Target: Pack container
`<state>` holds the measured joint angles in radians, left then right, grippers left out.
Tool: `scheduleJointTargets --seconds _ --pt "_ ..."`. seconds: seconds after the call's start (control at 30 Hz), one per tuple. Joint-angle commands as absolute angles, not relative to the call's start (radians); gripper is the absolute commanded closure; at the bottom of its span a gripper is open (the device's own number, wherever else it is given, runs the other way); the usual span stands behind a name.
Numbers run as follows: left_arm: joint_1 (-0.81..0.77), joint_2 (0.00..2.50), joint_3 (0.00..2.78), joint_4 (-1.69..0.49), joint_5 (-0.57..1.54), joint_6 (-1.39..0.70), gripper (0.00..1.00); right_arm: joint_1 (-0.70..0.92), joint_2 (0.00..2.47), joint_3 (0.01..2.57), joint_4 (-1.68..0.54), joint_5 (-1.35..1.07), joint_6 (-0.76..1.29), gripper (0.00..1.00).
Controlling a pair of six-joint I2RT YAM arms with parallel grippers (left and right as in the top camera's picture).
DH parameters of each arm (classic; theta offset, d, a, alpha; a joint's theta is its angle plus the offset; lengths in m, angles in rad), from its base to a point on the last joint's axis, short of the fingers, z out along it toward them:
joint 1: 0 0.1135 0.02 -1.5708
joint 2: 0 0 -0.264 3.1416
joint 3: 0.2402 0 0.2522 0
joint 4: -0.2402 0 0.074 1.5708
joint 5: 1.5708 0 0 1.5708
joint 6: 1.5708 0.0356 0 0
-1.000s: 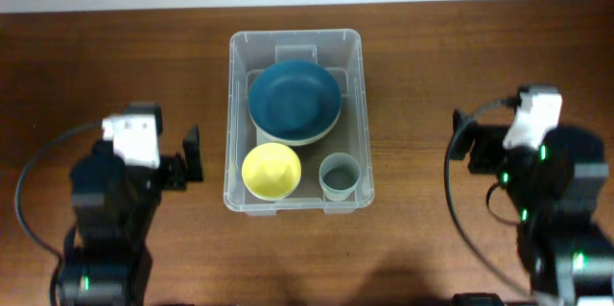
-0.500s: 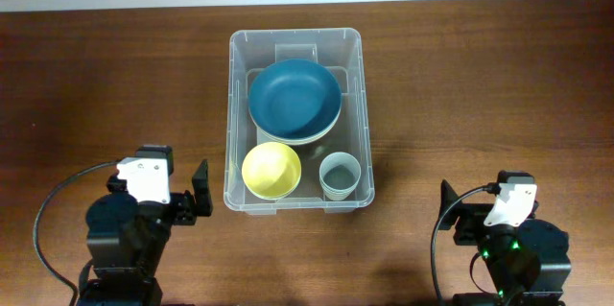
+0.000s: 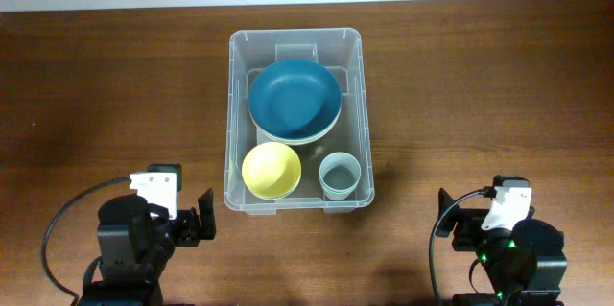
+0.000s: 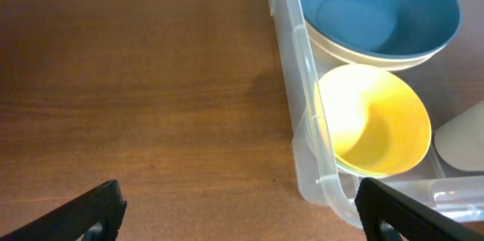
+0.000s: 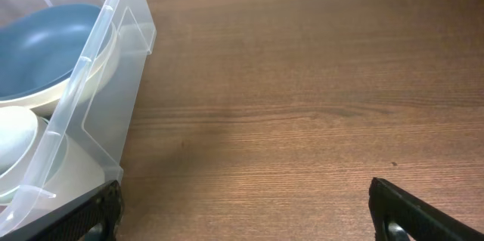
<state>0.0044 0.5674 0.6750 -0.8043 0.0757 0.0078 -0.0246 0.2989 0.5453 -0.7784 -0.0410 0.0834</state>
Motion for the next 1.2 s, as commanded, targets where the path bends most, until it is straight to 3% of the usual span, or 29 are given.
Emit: scheduleJointTargets --seconds 0.0,0.4,0.73,0.9,1.07,1.17 --pt "0.009 0.568 0.669 -0.805 0.090 0.013 0.00 -0.027 0.257 0.532 -0.775 -0.025 0.094 0.01" --pt "0.009 0.568 0.669 -0.805 0.090 0.013 0.00 -0.025 0.006 0.530 -0.775 -0.025 0.094 0.01" --pt "0.009 0.568 0.669 -0.805 0.090 0.013 0.00 -0.025 0.004 0.504 -0.821 -0.012 0.083 0.01" --pt "0.009 0.568 0.669 -0.805 0.090 0.013 0.00 -0.026 0.003 0.400 -0.568 -0.014 0.082 0.01" --pt "0.009 0.568 0.669 -0.805 0.090 0.013 0.01 -0.026 0.003 0.216 -0.092 -0.014 0.081 0.01" --pt "0.009 0.568 0.669 -0.805 0.090 0.013 0.00 -0.026 0.003 0.162 0.044 -0.014 0.057 0.01"
